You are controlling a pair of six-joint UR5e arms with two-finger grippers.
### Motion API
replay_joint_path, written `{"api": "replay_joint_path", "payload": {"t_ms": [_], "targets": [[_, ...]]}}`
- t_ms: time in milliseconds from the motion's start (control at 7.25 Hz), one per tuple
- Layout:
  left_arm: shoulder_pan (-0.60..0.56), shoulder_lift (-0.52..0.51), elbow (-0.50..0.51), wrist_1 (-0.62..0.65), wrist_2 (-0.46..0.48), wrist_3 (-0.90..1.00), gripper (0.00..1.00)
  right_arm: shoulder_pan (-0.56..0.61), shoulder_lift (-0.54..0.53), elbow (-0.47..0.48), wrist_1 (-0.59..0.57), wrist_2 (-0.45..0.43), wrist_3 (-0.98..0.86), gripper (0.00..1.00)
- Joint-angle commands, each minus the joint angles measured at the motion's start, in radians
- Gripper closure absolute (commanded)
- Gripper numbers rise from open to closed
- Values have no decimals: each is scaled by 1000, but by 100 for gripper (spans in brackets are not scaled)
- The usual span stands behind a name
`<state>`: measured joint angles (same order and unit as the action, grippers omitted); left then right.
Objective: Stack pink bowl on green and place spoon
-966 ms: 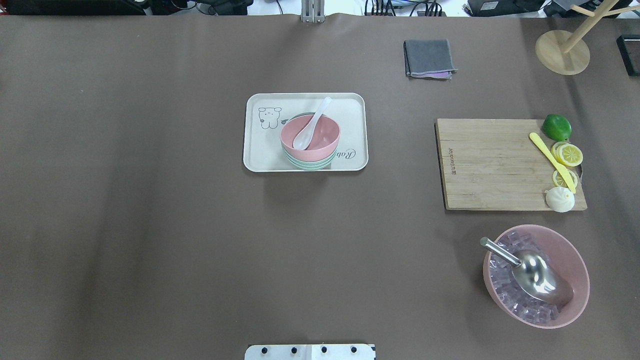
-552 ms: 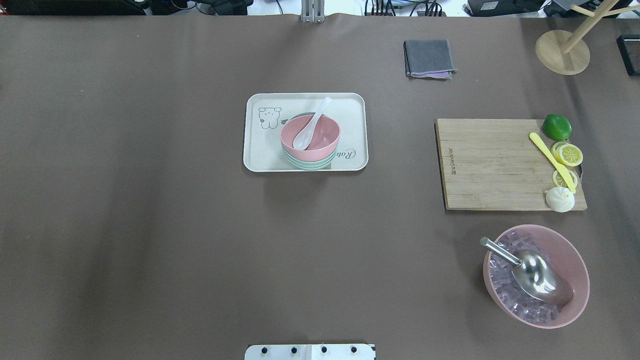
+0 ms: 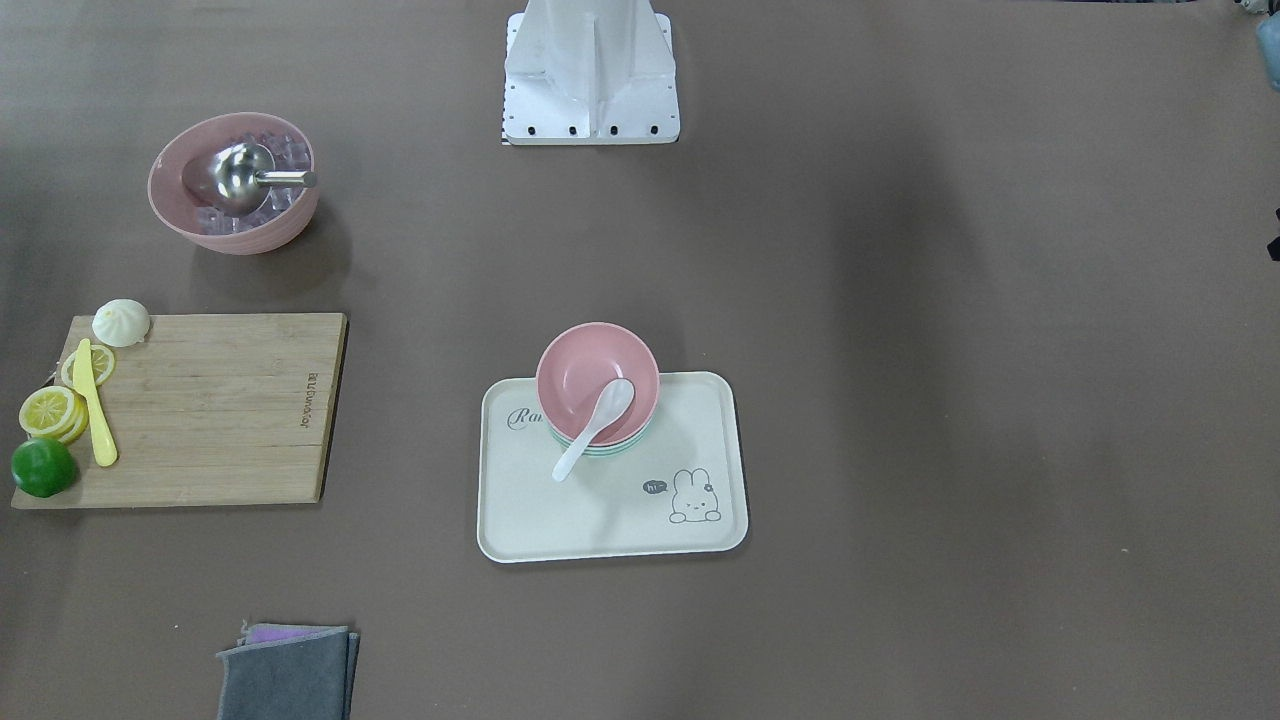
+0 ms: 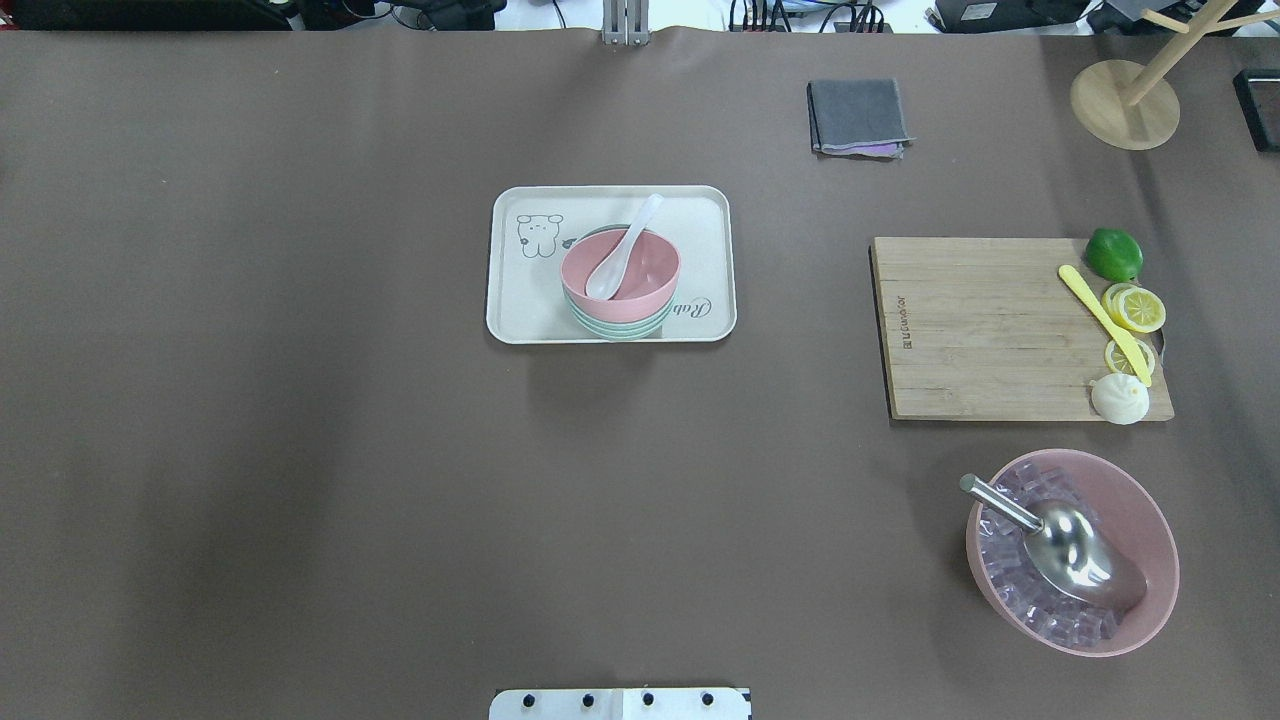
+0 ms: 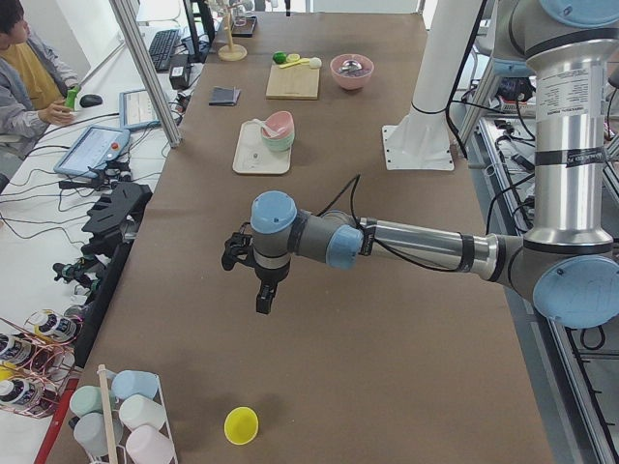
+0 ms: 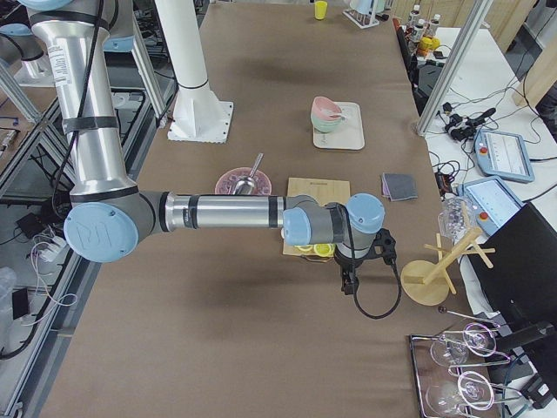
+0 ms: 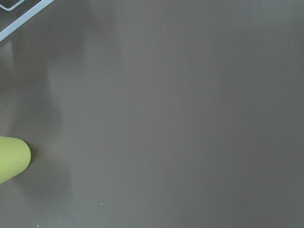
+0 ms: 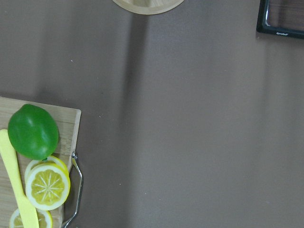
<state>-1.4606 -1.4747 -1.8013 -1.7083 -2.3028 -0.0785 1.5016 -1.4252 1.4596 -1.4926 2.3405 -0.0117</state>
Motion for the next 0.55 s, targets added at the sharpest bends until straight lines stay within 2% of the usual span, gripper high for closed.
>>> {"api": "replay_joint_path", "payload": {"t_ms": [0, 276, 414], "targets": [[6, 17, -32, -2, -10, -15, 1, 9, 3, 8, -3, -6, -1, 0], [9, 22, -17, 2, -33, -20, 1, 8, 14, 18, -5, -7, -1, 0], [13, 19, 23, -2, -62, -23, 1, 9, 23, 19, -5, -6, -1, 0]]}}
